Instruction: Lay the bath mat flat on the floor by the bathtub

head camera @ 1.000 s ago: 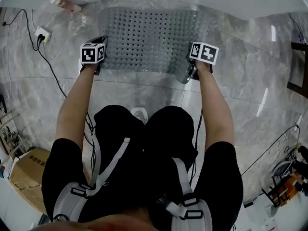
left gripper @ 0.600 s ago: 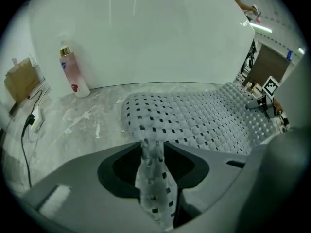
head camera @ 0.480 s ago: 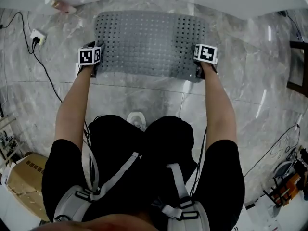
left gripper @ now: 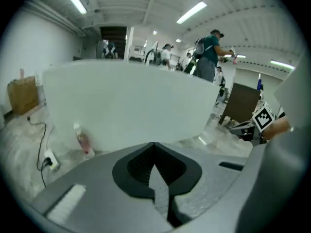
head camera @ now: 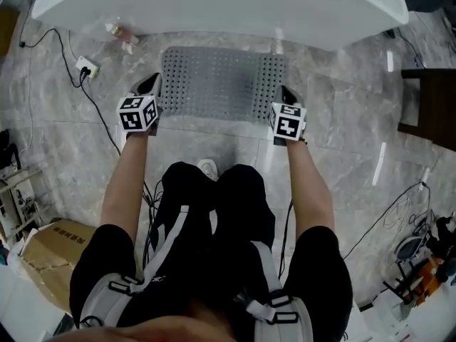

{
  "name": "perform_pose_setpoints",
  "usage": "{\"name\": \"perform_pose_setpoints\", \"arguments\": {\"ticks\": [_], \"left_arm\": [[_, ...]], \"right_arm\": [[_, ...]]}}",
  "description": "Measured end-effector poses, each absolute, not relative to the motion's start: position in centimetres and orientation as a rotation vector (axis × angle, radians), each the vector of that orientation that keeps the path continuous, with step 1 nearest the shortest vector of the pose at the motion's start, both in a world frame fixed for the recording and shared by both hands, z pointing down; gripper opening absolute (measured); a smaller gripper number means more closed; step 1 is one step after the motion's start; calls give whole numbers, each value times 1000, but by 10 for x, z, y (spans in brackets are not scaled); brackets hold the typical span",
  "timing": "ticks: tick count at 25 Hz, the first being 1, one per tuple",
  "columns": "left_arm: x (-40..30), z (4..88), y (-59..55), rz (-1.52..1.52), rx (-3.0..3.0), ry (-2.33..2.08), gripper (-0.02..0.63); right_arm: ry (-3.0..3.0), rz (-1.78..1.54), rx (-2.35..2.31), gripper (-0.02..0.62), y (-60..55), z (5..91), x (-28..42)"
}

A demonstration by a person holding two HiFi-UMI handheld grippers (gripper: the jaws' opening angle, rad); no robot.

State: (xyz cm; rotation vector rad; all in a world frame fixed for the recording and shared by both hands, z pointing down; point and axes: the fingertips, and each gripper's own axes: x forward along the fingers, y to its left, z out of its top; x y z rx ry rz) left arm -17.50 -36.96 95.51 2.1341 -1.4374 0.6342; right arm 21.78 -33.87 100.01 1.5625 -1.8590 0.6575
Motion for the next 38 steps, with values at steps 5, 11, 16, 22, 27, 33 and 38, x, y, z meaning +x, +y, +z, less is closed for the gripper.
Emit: {"name": "perform_pose_setpoints", "arguments": {"ticks": [5, 11, 16, 22, 27, 33, 38], "left_arm": [[-134, 731, -352, 511, 2283, -1541, 3], [-95, 513, -311, 374, 2412, -1551, 3], [-100, 388, -294, 208, 2475, -1616, 3], [-102, 316, -295, 102, 2556, -1684, 3], [-95, 309, -299, 98, 2590, -1655, 3], [-85, 304, -296, 111, 2612, -1639, 3], [-81, 301, -294, 108, 2628, -1627, 3]], "right_arm": [[-2064, 613, 1627, 6, -330, 796, 172], [-2254, 448, 1804, 6, -309, 550, 155], [-2346, 321, 1961, 6, -301, 408, 152], [-2399, 124, 2046, 5, -293, 321, 156], [-2408, 117, 2087, 5, -292, 305, 164], [-2399, 144, 2091, 5, -290, 308, 172], [-2382, 132, 2088, 5, -288, 311, 172]]}}
